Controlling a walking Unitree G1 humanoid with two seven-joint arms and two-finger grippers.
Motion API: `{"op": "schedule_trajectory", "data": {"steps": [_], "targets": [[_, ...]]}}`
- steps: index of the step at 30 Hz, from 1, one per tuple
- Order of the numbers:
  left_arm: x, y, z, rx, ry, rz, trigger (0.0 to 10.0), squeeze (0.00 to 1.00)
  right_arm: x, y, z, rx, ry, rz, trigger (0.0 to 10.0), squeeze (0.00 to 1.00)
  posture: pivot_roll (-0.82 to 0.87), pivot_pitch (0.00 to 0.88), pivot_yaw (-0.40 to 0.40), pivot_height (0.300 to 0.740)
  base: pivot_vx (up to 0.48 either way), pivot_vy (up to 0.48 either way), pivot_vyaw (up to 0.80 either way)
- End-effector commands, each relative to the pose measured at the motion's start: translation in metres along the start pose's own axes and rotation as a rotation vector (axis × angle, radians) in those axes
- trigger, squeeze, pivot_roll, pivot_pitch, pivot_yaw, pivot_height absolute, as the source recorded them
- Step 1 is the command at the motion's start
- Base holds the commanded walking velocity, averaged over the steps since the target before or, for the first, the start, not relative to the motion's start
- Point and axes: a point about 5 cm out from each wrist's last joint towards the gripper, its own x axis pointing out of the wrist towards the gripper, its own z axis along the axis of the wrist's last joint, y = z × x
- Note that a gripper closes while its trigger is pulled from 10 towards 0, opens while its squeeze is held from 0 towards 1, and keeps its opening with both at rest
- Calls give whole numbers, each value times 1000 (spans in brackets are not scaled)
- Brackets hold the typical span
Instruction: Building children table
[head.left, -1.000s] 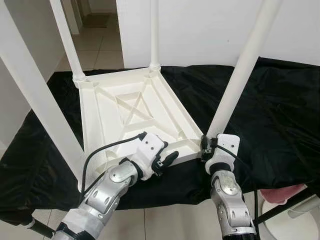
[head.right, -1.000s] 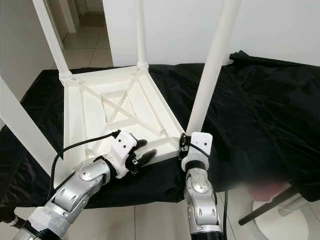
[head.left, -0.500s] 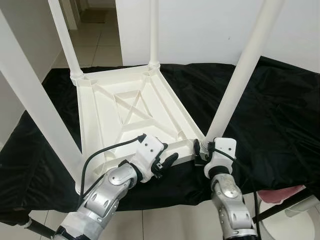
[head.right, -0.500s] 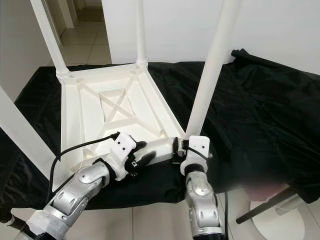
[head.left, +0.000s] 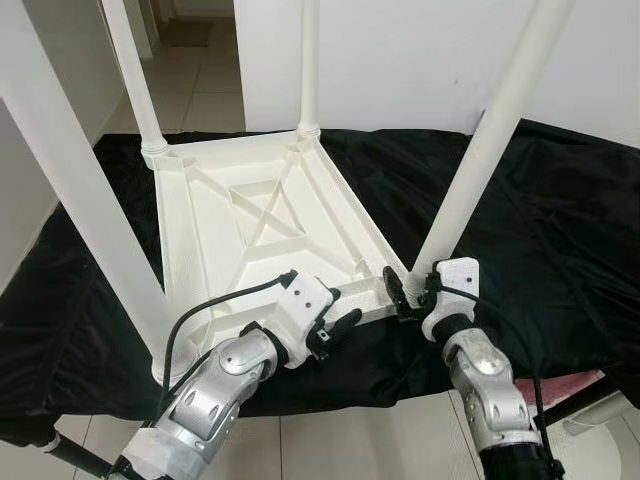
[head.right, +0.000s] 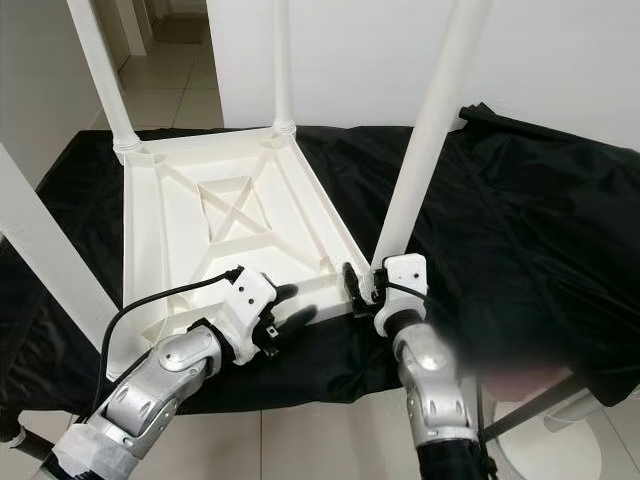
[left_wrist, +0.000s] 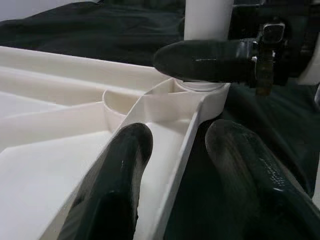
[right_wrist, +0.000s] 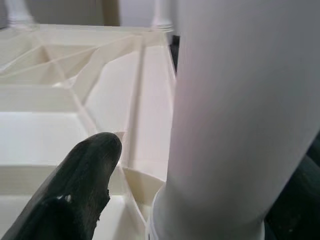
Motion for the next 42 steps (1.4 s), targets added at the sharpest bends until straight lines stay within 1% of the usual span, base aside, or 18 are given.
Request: {"op": "schedule_trajectory", "data": {"steps": [1, 5, 7, 9, 11, 13, 16, 17, 18, 19, 22, 23, 28, 31, 32, 35, 38, 42], "targets": [[0, -7, -3, 0, 20, -69, 10000, 0, 4, 2, 1, 4, -5, 82, 10000, 0, 37, 0, -34, 740, 0, 0, 0], [0, -8, -3, -1, 20, -68, 10000, 0, 8, -3, 3, -25, -2, 123, 10000, 0, 38, 0, -30, 740, 0, 0, 0], [1, -8, -2, 0, 19, -72, 10000, 0, 15, -5, 6, -74, 19, 224, 10000, 0, 36, 0, -27, 740, 0, 0, 0], [1, -8, -2, 0, 19, -72, 10000, 0, 15, -5, 6, -74, 19, 224, 10000, 0, 36, 0, -27, 740, 0, 0, 0], [2, -8, 0, 3, 17, -73, 10000, 0, 19, -8, 7, -93, 39, 283, 10000, 0, 36, 0, -24, 740, 0, 0, 0], [2, -8, 0, 3, 14, -73, 10000, 0, 20, -13, 7, -108, 47, 303, 10000, 0, 37, 0, -24, 740, 0, 0, 0], [3, -8, 0, 5, 14, -73, 10000, 0, 22, -17, 6, -119, 55, 308, 10000, 0, 39, 0, -24, 740, 0, 0, 0], [3, -8, 1, 6, 16, -71, 10000, 0, 22, -20, 6, -123, 61, 319, 4824, 0, 40, 0, -26, 740, 0, 0, 0], [3, -8, 1, 6, 16, -70, 10000, 0, 22, -22, 5, -125, 65, 326, 4824, 0, 40, 0, -26, 740, 0, 0, 0], [3, -7, 1, 6, 16, -67, 10000, 0, 21, -24, 4, -127, 72, 335, 3059, 0, 42, 0, -30, 740, 0, 0, 0], [3, -7, 2, 5, 16, -65, 10000, 0, 21, -25, 3, -128, 76, 345, 3059, 0, 42, 0, -30, 740, 0, 0, 0], [3, -7, 2, 5, 16, -63, 10000, 0, 19, -27, 1, -137, 85, 351, 0, 0, 43, 0, -31, 740, 0, 0, 0], [3, -8, 2, 3, 13, -60, 10000, 0, 15, -31, -5, -149, 109, 355, 0, 0, 42, 2, -36, 740, 0, 0, 0], [3, -8, 2, 0, 12, -59, 10000, 0, 12, -33, -8, -133, 119, 337, 0, 0, 42, 4, -36, 740, 0, 0, 0], [3, -9, 2, -3, 11, -59, 10000, 0, 11, -34, -8, -126, 116, 313, 10000, 0, 40, 11, -39, 740, 0, 0, 0], [3, -10, 2, -6, 11, -59, 10000, 0, 9, -35, -9, -107, 115, 289, 10000, 0, 36, 15, -38, 740, 0, 0, 0], [3, -11, 1, -11, 12, -60, 10000, 0, 8, -33, -9, -64, 96, 232, 10000, 0, 32, 18, -37, 740, 0, 0, 0], [4, -13, 1, -17, 11, -65, 10000, 0, 10, -24, -3, 45, 2, 127, 10000, 0, 22, 22, -34, 740, 0, 0, 0]]}}
